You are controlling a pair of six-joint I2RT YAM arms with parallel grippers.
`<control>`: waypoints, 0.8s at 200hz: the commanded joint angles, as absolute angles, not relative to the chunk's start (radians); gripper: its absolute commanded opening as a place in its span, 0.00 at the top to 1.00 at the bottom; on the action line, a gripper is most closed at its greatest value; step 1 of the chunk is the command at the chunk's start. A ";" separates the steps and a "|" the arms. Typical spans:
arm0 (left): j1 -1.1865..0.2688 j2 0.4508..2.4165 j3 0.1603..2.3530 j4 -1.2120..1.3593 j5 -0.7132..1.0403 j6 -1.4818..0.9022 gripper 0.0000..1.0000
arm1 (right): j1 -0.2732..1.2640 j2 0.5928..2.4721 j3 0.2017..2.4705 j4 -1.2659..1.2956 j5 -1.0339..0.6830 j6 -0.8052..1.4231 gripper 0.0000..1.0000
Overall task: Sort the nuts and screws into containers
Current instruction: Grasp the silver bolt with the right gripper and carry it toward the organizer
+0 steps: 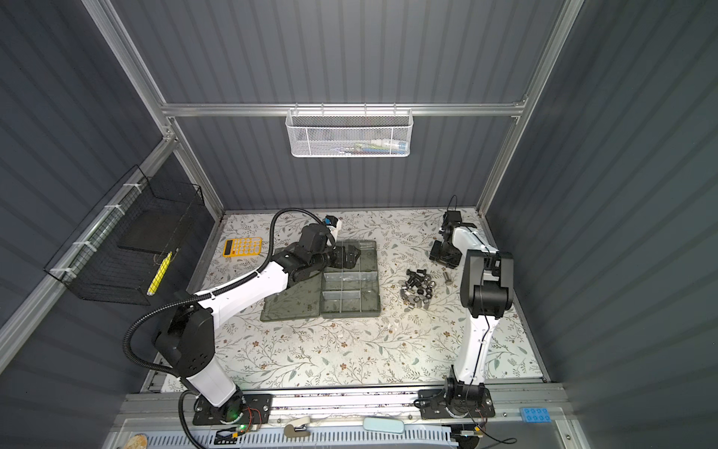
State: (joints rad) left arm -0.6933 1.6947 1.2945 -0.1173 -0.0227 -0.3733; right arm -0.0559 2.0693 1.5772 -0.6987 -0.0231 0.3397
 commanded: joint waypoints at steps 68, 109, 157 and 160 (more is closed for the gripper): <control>-0.697 1.531 1.277 -0.267 0.013 -0.306 0.00 | 0.175 2.021 1.738 -0.748 -0.078 0.380 0.60; -0.686 1.473 1.172 -0.226 0.133 -0.336 0.00 | 0.284 2.077 1.855 -0.755 -0.114 0.434 0.60; -0.666 1.436 1.083 -0.208 0.240 -0.377 0.00 | 0.376 2.176 1.953 -0.760 -0.127 0.468 0.59; -0.665 1.430 1.074 -0.204 0.241 -0.381 0.00 | 0.379 2.183 1.957 -0.760 -0.128 0.468 0.59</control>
State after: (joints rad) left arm -0.6781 1.4807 1.1267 -0.2192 0.1696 -0.3515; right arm 0.3523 2.1300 1.9129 -0.7330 -0.1123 0.4366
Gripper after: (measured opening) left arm 0.997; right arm 0.521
